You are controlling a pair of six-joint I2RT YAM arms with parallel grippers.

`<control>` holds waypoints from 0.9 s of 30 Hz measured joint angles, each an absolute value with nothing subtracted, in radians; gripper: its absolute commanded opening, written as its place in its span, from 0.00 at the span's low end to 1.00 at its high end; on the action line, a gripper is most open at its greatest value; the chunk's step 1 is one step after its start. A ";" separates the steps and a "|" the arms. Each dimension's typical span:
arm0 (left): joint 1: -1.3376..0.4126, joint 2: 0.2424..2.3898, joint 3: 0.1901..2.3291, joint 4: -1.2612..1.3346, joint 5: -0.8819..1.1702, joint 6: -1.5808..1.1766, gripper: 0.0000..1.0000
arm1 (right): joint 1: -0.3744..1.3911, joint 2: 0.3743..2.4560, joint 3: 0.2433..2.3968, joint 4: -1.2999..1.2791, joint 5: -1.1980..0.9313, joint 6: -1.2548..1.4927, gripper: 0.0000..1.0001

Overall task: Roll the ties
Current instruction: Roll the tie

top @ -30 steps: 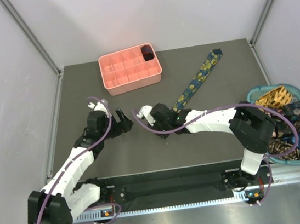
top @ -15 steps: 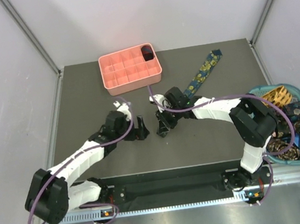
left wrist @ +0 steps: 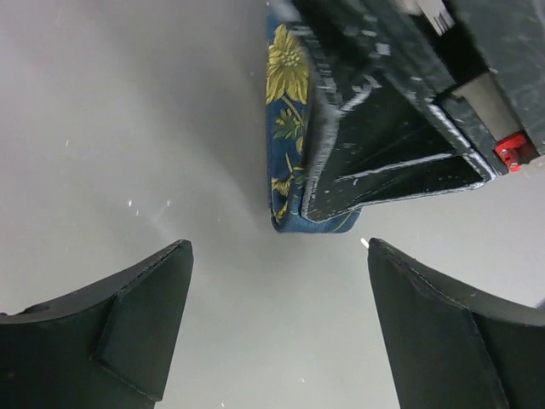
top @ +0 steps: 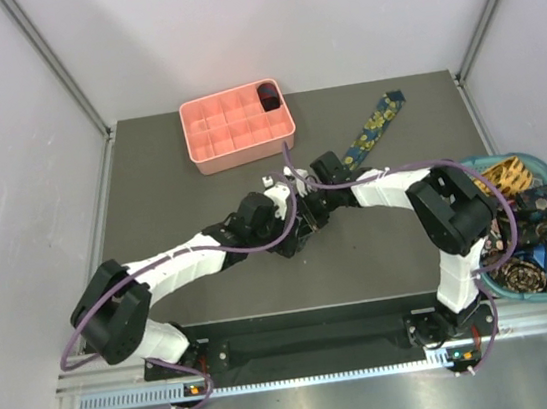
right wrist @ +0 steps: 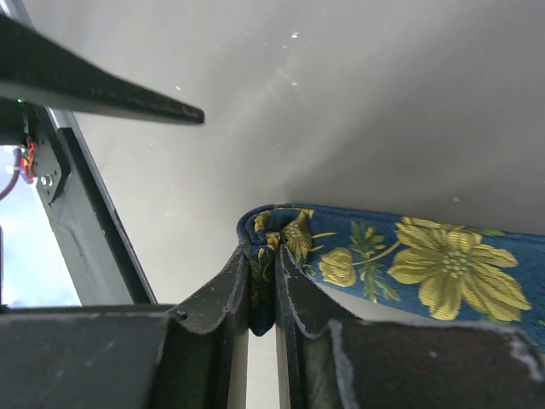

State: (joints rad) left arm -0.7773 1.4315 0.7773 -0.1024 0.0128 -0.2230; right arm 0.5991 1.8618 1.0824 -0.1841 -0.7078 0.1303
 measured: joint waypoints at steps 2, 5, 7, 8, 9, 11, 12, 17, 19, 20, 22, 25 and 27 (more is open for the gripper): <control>-0.793 1.464 0.802 -0.107 -0.005 -0.202 0.88 | 0.588 1.869 1.082 -0.182 -0.719 0.135 0.00; -0.811 1.502 0.834 -0.112 -0.023 -0.176 0.88 | 0.574 1.877 1.082 -0.181 -0.730 0.136 0.00; -0.821 1.529 0.856 -0.116 -0.031 -0.160 0.87 | 0.568 1.877 1.083 -0.182 -0.731 0.137 0.00; -0.825 1.541 0.866 -0.118 -0.036 -0.154 0.86 | 0.566 1.877 1.085 -0.185 -0.731 0.137 0.00; -0.828 1.555 0.876 -0.121 -0.043 -0.149 0.85 | 0.565 1.881 1.091 -0.188 -0.730 0.136 0.00; -0.833 1.586 0.898 -0.129 -0.049 -0.139 0.85 | 0.564 1.891 1.106 -0.195 -0.728 0.136 0.00; -0.835 1.602 0.908 -0.132 -0.052 -0.135 0.85 | 0.564 1.896 1.112 -0.202 -0.727 0.134 0.00; -0.839 1.669 0.949 -0.154 -0.068 -0.127 0.83 | 0.564 1.923 1.140 -0.228 -0.728 0.131 0.00; -0.839 1.691 0.966 -0.163 -0.069 -0.127 0.82 | 0.562 1.931 1.148 -0.233 -0.728 0.129 0.00; -0.839 1.702 0.975 -0.167 -0.069 -0.127 0.81 | 0.561 1.935 1.149 -0.233 -0.729 0.126 0.00; -0.839 1.720 0.989 -0.175 -0.068 -0.127 0.79 | 0.559 1.941 1.149 -0.233 -0.730 0.124 0.00; -0.839 1.740 1.008 -0.189 -0.060 -0.123 0.75 | 0.557 1.953 1.159 -0.236 -0.732 0.123 0.00; -0.839 1.756 1.022 -0.199 -0.048 -0.123 0.70 | 0.551 1.961 1.161 -0.236 -0.736 0.123 0.00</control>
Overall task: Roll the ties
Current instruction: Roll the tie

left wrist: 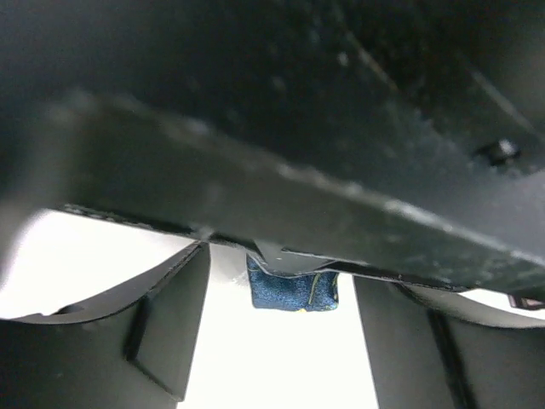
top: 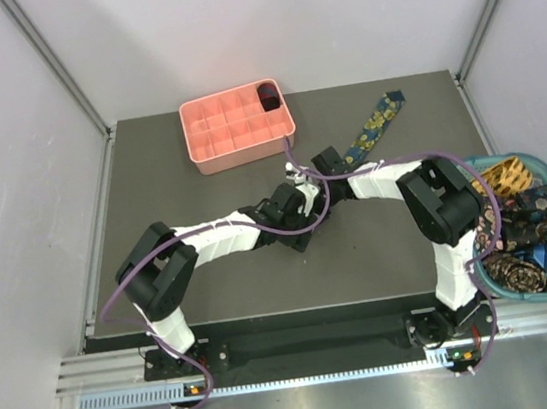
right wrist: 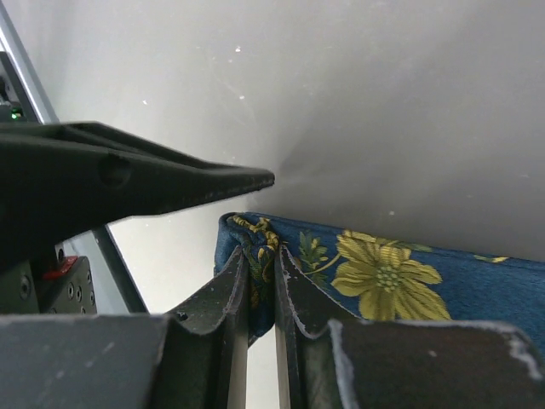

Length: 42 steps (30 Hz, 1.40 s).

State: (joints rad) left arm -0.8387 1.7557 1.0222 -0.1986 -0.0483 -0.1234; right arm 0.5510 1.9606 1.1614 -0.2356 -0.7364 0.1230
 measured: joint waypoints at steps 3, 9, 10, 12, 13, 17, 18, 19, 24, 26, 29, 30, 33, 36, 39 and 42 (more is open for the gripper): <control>-0.839 1.769 1.034 -0.203 -0.039 -0.123 0.66 | 0.541 1.969 1.161 -0.234 -0.748 0.123 0.01; -0.839 1.776 1.035 -0.205 -0.011 -0.124 0.53 | 0.535 1.975 1.161 -0.229 -0.764 0.122 0.01; -0.839 1.776 1.035 -0.206 -0.005 -0.124 0.50 | 0.534 1.976 1.161 -0.229 -0.766 0.121 0.02; -0.839 1.777 1.035 -0.207 0.001 -0.121 0.47 | 0.532 1.978 1.161 -0.227 -0.770 0.120 0.05; -0.839 1.777 1.035 -0.208 -0.001 -0.120 0.44 | 0.532 1.979 1.161 -0.227 -0.771 0.119 0.12; -0.844 1.777 1.035 -0.210 -0.009 -0.115 0.39 | 0.530 1.978 1.159 -0.221 -0.769 0.117 0.24; -0.847 1.777 1.036 -0.210 -0.014 -0.115 0.38 | 0.527 1.978 1.158 -0.218 -0.769 0.117 0.26; -0.848 1.777 1.036 -0.210 -0.017 -0.115 0.38 | 0.527 1.978 1.157 -0.216 -0.770 0.117 0.30; -0.851 1.777 1.036 -0.212 -0.022 -0.111 0.36 | 0.513 1.971 1.136 -0.175 -0.787 0.126 0.40; -0.853 1.777 1.040 -0.214 -0.024 -0.111 0.35 | 0.506 1.960 1.122 -0.156 -0.788 0.131 0.40; -0.855 1.782 1.046 -0.218 -0.025 -0.107 0.34 | 0.499 1.949 1.102 -0.129 -0.788 0.146 0.41; -0.856 1.783 1.048 -0.220 -0.026 -0.105 0.34 | 0.498 1.948 1.098 -0.123 -0.789 0.150 0.38; -0.858 1.790 1.056 -0.226 -0.028 -0.102 0.34 | 0.493 1.947 1.088 -0.110 -0.791 0.161 0.23; -0.860 1.794 1.061 -0.232 -0.033 -0.101 0.34 | 0.490 1.947 1.084 -0.110 -0.799 0.171 0.12; -0.863 1.794 1.062 -0.233 -0.041 -0.102 0.48 | 0.488 1.947 1.081 -0.104 -0.808 0.177 0.01; -0.865 1.794 1.063 -0.240 -0.041 -0.109 0.59 | 0.485 1.948 1.081 -0.103 -0.806 0.176 0.00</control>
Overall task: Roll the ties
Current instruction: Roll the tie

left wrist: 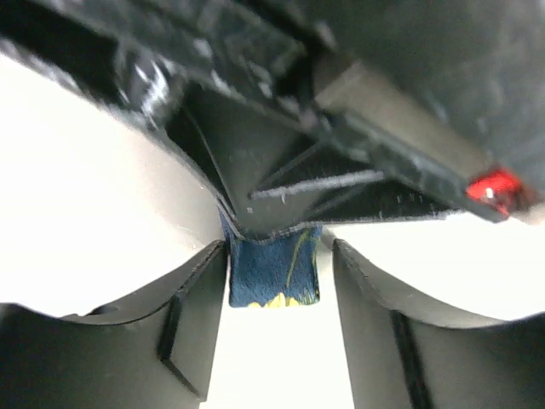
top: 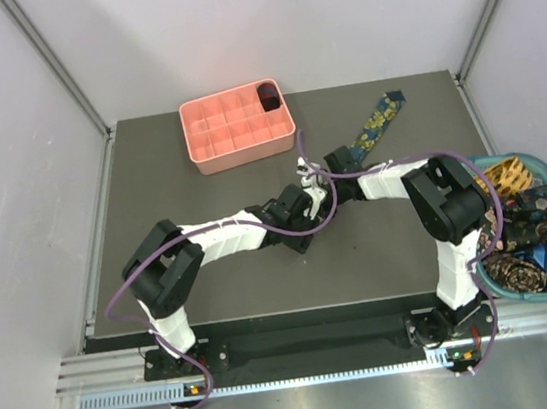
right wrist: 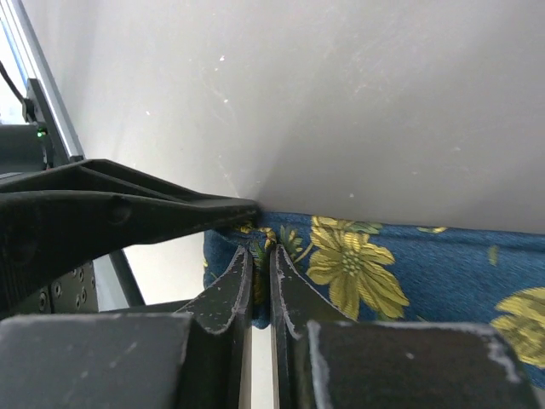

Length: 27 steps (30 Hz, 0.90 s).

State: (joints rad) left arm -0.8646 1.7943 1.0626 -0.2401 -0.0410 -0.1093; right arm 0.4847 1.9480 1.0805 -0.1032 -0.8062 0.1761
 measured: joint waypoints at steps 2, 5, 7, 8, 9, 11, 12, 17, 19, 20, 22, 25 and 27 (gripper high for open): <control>-0.866 1.795 1.067 -0.249 -0.041 -0.116 0.61 | 0.479 1.949 1.081 -0.103 -0.807 0.176 0.00; -0.866 1.810 1.092 -0.272 -0.042 -0.119 0.60 | 0.474 1.958 1.081 -0.101 -0.814 0.176 0.00; -0.866 1.826 1.113 -0.281 -0.043 -0.120 0.59 | 0.474 1.958 1.081 -0.100 -0.815 0.176 0.00; -0.866 1.835 1.125 -0.284 -0.044 -0.120 0.59 | 0.474 1.958 1.081 -0.099 -0.816 0.176 0.00; -0.866 1.843 1.135 -0.286 -0.046 -0.120 0.59 | 0.474 1.958 1.081 -0.098 -0.816 0.176 0.00; -0.865 1.856 1.150 -0.286 -0.047 -0.120 0.56 | 0.474 1.958 1.081 -0.098 -0.817 0.176 0.00; -0.865 1.858 1.155 -0.286 -0.048 -0.120 0.53 | 0.474 1.958 1.081 -0.098 -0.817 0.176 0.00; -0.858 1.862 1.158 -0.287 -0.054 -0.117 0.35 | 0.474 1.959 1.081 -0.090 -0.815 0.176 0.09; -0.858 1.862 1.157 -0.287 -0.054 -0.113 0.32 | 0.473 1.959 1.081 -0.089 -0.815 0.176 0.13; -0.858 1.861 1.155 -0.284 -0.053 -0.112 0.32 | 0.473 1.959 1.081 -0.088 -0.815 0.176 0.15; -0.858 1.857 1.145 -0.274 -0.053 -0.113 0.31 | 0.473 1.959 1.081 -0.085 -0.815 0.181 0.17; -0.858 1.845 1.119 -0.244 -0.054 -0.117 0.29 | 0.471 1.959 1.080 -0.078 -0.815 0.203 0.25; -0.857 1.835 1.099 -0.220 -0.054 -0.126 0.29 | 0.464 1.959 1.079 -0.073 -0.815 0.221 0.27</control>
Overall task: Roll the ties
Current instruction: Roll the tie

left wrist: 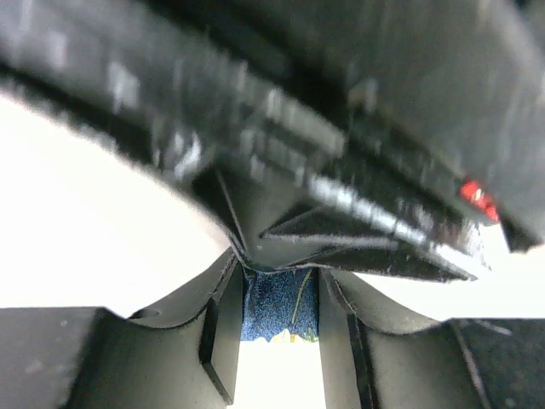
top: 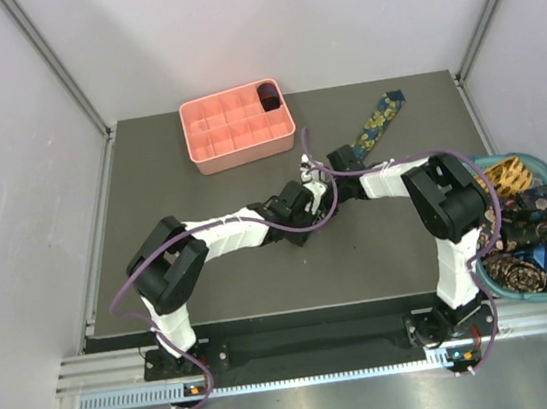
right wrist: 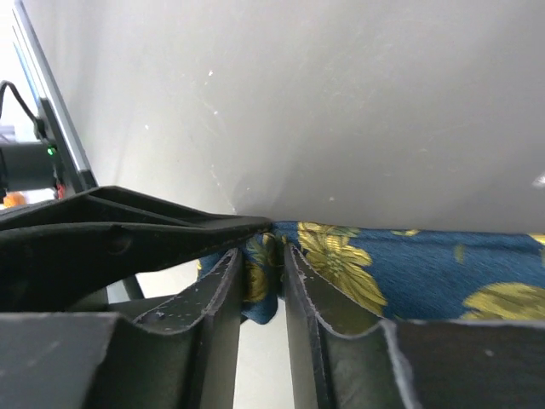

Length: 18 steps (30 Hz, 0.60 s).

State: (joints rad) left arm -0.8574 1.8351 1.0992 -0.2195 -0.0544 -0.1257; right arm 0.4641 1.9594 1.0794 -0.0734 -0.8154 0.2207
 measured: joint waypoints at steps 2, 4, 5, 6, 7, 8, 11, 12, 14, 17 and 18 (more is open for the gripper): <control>-0.857 1.828 1.084 -0.199 -0.054 -0.130 0.27 | 0.454 1.959 1.073 -0.060 -0.819 0.241 0.29; -0.856 1.823 1.074 -0.185 -0.053 -0.133 0.27 | 0.442 1.956 1.065 -0.040 -0.822 0.270 0.32; -0.856 1.822 1.072 -0.182 -0.053 -0.133 0.26 | 0.433 1.951 1.059 -0.025 -0.818 0.284 0.32; -0.856 1.822 1.071 -0.181 -0.053 -0.133 0.26 | 0.425 1.946 1.053 -0.014 -0.813 0.294 0.32; -0.855 1.822 1.071 -0.181 -0.052 -0.133 0.26 | 0.414 1.940 1.050 -0.006 -0.807 0.307 0.32; -0.855 1.822 1.071 -0.181 -0.052 -0.133 0.26 | 0.402 1.934 1.046 0.006 -0.797 0.319 0.32; -0.855 1.822 1.071 -0.181 -0.051 -0.133 0.26 | 0.366 1.898 1.021 0.051 -0.757 0.356 0.32; -0.855 1.822 1.071 -0.181 -0.051 -0.133 0.26 | 0.355 1.880 1.005 0.069 -0.746 0.367 0.32; -0.854 1.822 1.071 -0.182 -0.051 -0.134 0.26 | 0.332 1.827 0.962 0.093 -0.715 0.389 0.32; -0.854 1.826 1.083 -0.197 -0.051 -0.141 0.25 | 0.312 1.726 0.866 0.152 -0.647 0.411 0.31; -0.854 1.829 1.090 -0.207 -0.051 -0.144 0.25 | 0.311 1.685 0.818 0.181 -0.620 0.415 0.31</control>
